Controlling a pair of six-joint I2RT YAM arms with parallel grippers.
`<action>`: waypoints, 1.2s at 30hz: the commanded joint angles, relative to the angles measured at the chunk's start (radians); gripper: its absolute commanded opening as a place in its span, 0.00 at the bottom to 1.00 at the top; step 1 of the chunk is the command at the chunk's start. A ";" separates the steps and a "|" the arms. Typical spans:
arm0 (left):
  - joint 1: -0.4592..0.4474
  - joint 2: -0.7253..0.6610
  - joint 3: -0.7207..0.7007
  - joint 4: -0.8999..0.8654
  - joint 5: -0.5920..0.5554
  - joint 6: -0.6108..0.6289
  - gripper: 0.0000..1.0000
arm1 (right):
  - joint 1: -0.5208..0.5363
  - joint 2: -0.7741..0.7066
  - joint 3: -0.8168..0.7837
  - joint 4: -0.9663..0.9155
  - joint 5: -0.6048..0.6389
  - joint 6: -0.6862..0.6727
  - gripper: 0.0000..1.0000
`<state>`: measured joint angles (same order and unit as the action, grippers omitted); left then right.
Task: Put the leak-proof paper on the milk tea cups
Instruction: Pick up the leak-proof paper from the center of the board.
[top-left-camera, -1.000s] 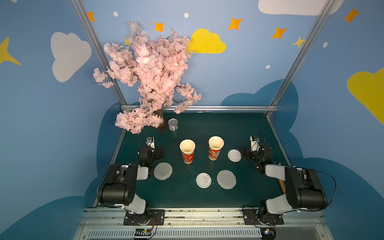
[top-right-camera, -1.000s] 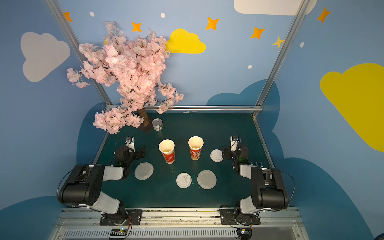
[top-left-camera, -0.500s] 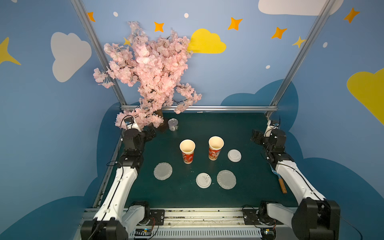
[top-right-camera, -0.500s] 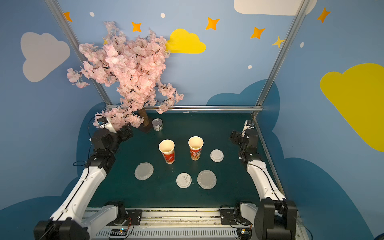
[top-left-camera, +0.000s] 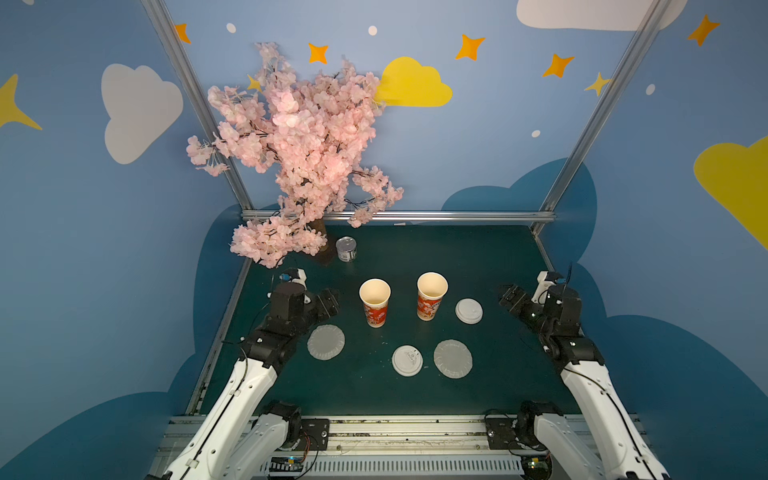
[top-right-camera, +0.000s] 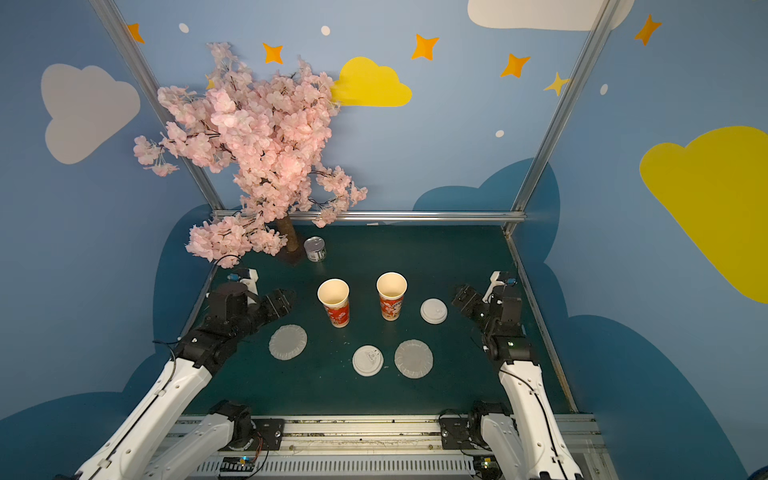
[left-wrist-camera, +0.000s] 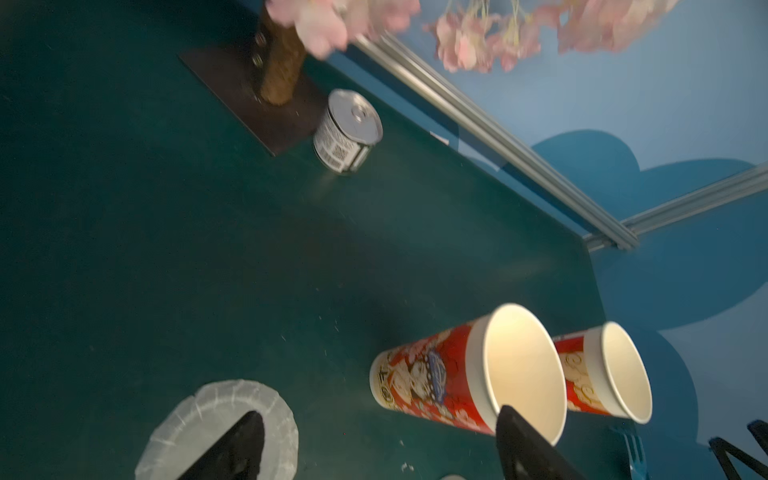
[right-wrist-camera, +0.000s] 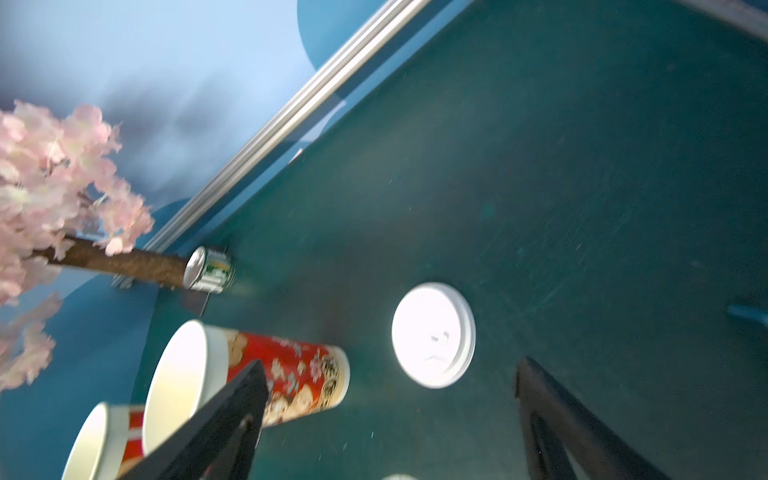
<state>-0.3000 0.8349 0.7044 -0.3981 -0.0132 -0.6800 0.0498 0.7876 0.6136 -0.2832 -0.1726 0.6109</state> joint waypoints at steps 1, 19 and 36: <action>-0.109 -0.012 -0.046 -0.074 -0.027 -0.137 0.83 | 0.058 -0.071 -0.053 -0.154 -0.056 0.035 0.91; -0.792 0.575 0.191 0.147 -0.129 -0.208 0.63 | 0.176 -0.185 -0.298 -0.247 -0.171 0.103 0.54; -0.798 1.010 0.400 0.215 0.055 -0.250 0.45 | 0.234 0.070 -0.318 -0.077 -0.168 0.076 0.29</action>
<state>-1.1053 1.8385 1.0943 -0.1673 0.0162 -0.9112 0.2668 0.8398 0.2844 -0.3901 -0.3634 0.6971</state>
